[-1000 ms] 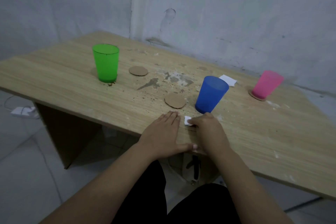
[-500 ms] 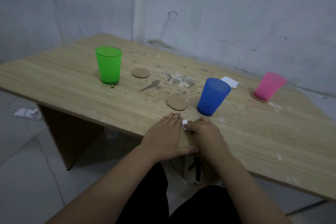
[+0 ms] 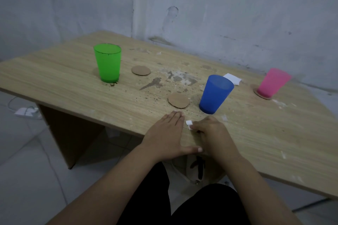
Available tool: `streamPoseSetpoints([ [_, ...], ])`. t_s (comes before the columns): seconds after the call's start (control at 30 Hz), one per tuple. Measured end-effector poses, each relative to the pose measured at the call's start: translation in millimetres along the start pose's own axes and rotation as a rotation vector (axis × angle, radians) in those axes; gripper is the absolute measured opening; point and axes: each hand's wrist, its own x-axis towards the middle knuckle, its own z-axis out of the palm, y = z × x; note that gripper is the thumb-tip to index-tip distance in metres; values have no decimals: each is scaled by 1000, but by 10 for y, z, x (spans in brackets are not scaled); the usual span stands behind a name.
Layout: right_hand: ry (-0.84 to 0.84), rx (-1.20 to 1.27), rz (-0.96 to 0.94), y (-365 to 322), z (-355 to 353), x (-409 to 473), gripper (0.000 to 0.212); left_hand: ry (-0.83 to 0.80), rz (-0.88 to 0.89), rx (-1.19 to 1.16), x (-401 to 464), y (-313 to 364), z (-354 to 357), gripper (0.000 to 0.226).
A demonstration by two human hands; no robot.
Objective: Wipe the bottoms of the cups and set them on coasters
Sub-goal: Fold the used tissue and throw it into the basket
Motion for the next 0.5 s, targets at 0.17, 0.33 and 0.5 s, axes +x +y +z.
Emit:
streamPoseSetpoints([
  [0.17, 44, 193, -103, 172, -172, -373, 20, -19, 2, 31, 24, -5, 24, 112],
  [0.33, 35, 2, 180, 321, -90, -106, 22, -23, -5, 36, 15, -6, 17, 112],
  [0.5, 37, 23, -26, 59, -41, -103, 26, -8, -7, 43, 18, -7, 34, 111],
])
